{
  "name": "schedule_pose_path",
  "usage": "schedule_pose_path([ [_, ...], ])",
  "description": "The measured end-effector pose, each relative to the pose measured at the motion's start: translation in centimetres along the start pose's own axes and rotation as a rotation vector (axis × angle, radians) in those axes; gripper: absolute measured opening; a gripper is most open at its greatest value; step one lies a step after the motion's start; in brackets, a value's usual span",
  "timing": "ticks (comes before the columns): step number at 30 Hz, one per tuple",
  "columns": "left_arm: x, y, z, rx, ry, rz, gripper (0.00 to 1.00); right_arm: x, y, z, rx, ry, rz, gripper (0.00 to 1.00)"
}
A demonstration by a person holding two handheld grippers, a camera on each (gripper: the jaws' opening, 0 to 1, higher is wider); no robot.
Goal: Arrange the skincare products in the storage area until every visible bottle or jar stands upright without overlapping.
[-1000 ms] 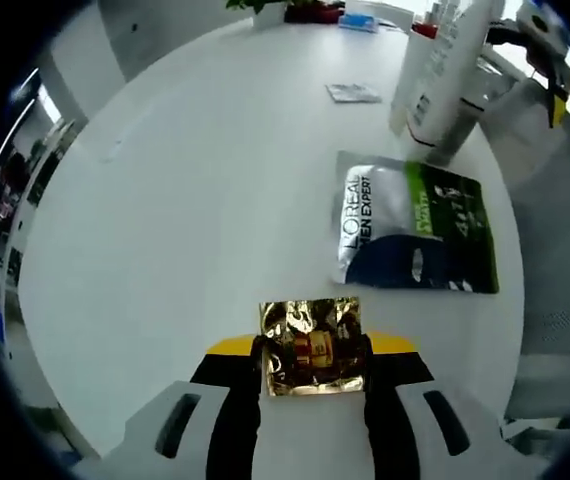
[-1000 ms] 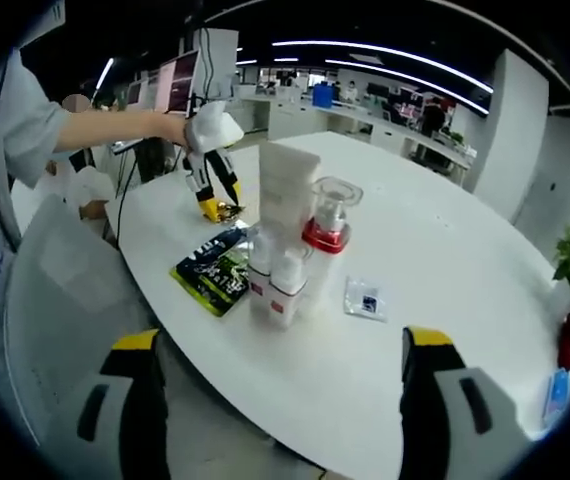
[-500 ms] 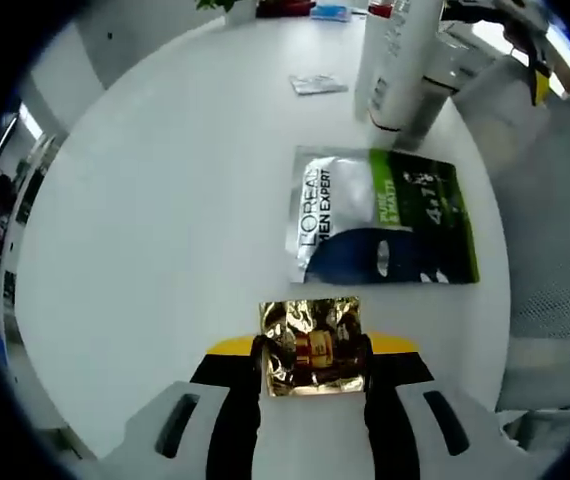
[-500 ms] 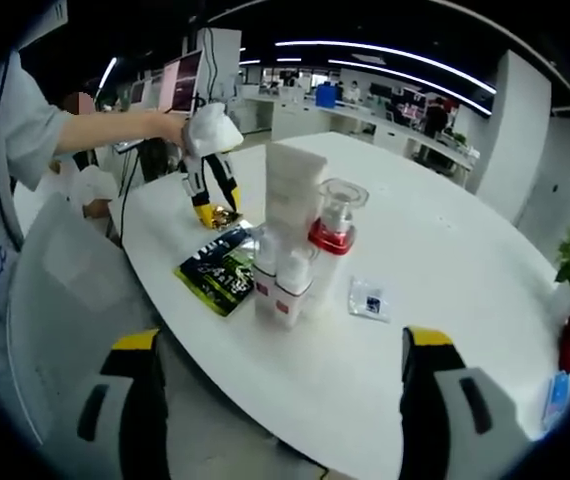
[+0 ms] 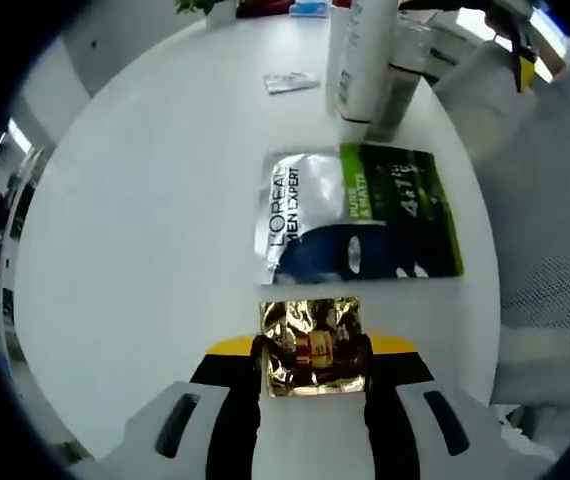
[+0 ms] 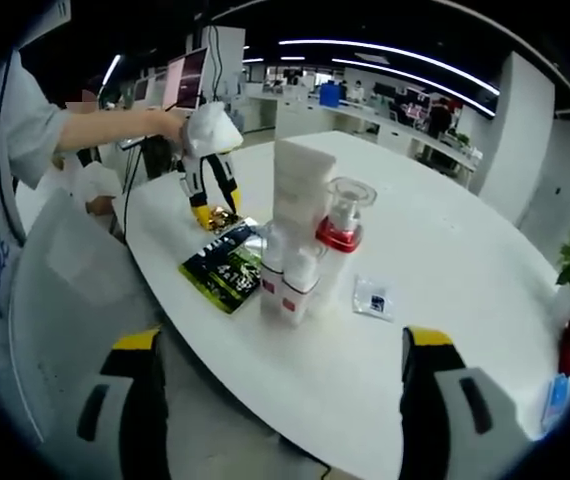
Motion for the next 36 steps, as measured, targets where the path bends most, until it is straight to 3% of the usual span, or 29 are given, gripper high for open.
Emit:
schedule_pose_path([
  [9, 0.01, -0.24, 0.42, 0.004, -0.028, 0.0, 0.37, 0.05, 0.15, -0.23, 0.002, 0.003, -0.004, 0.99],
  [18, 0.06, -0.3, 0.17, -0.012, -0.007, 0.006, 0.38, 0.09, 0.05, -0.58, 0.008, -0.004, -0.004, 0.99],
  [29, -0.03, -0.01, 0.21, -0.031, -0.008, 0.082, 0.45, 0.11, 0.21, -0.65, 0.01, 0.002, -0.009, 0.99],
  [36, -0.28, 0.24, 0.13, -0.027, -0.002, 0.096, 0.42, 0.22, 0.59, -0.7, 0.001, 0.004, -0.02, 0.99],
])
Point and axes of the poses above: the point that each gripper's makers call its tool centre point, and the gripper's own axes: y roughly backward along the fingers, x roughly to its left, z roughly out of its top, the point moved 7 cm from there along y, roughly backward along the fingers, and after that the axes turned 13 degrees about z, right-handed, at the moved point
